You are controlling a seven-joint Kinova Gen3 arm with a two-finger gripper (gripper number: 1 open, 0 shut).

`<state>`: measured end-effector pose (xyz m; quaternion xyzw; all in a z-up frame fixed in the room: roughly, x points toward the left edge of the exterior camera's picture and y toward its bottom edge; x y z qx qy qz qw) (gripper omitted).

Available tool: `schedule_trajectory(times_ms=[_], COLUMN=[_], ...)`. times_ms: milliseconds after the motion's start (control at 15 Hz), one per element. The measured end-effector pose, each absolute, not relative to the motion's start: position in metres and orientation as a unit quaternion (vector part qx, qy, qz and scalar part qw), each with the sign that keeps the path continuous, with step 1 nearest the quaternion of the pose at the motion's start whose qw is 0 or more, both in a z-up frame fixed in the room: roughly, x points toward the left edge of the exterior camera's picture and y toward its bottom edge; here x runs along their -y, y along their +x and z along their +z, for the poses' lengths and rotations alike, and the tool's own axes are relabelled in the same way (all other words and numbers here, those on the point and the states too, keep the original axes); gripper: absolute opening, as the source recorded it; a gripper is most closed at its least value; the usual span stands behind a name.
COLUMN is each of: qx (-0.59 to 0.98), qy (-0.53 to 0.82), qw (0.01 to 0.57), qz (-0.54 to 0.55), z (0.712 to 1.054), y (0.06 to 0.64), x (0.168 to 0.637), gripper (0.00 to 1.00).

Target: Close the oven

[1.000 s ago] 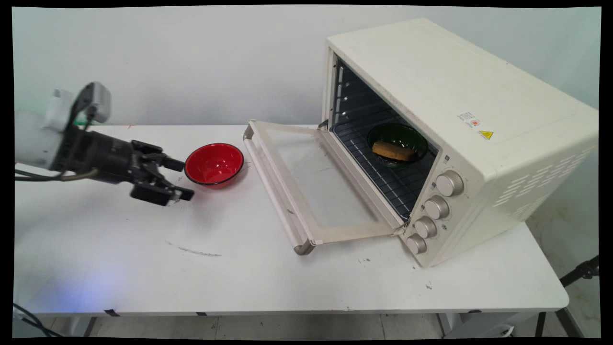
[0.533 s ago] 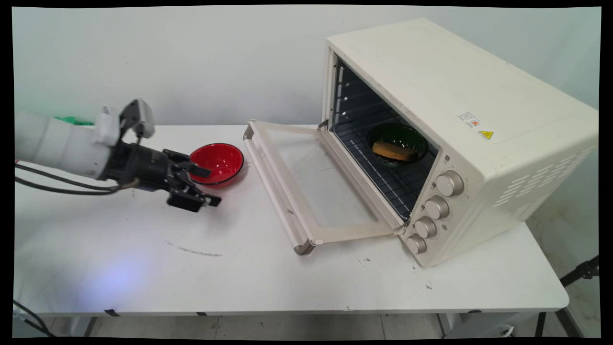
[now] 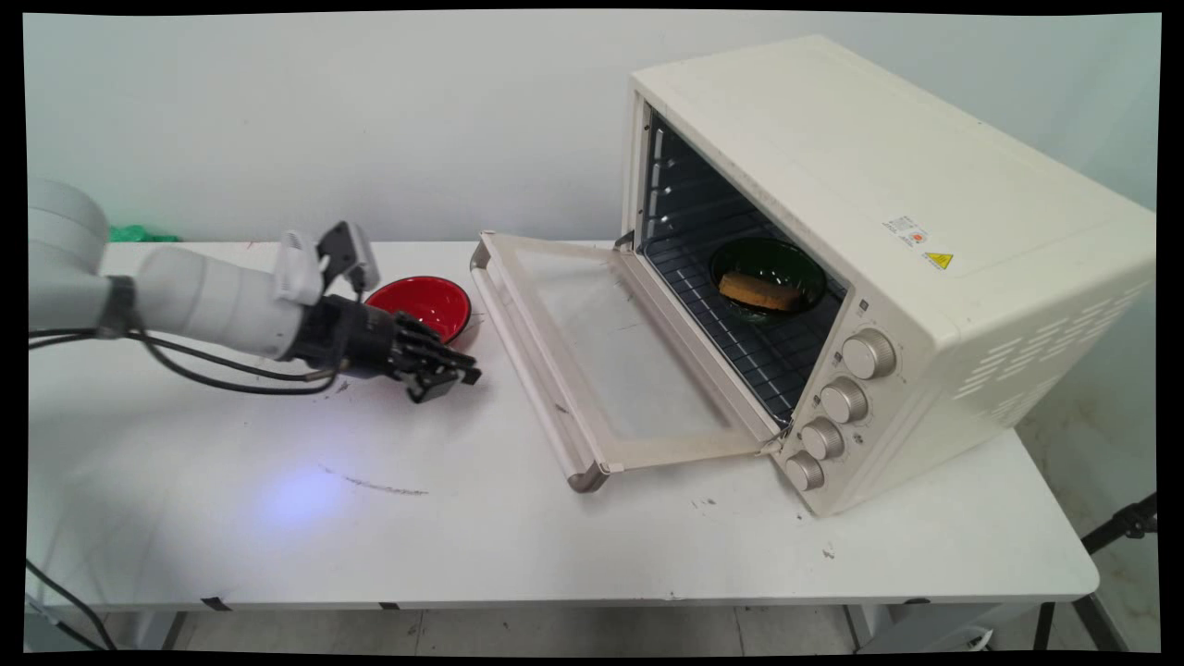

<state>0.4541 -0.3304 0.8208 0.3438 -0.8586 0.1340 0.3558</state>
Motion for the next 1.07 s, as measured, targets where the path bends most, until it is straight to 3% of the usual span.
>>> schedule_trajectory(times_ms=[667, 1067], qx=[0.853, 0.834], qy=[0.326, 0.316], qw=[0.381, 0.424], qz=[0.142, 0.154], z=[0.789, 0.796], y=[0.419, 0.402], x=[0.363, 0.379], gripper=[0.0, 0.0])
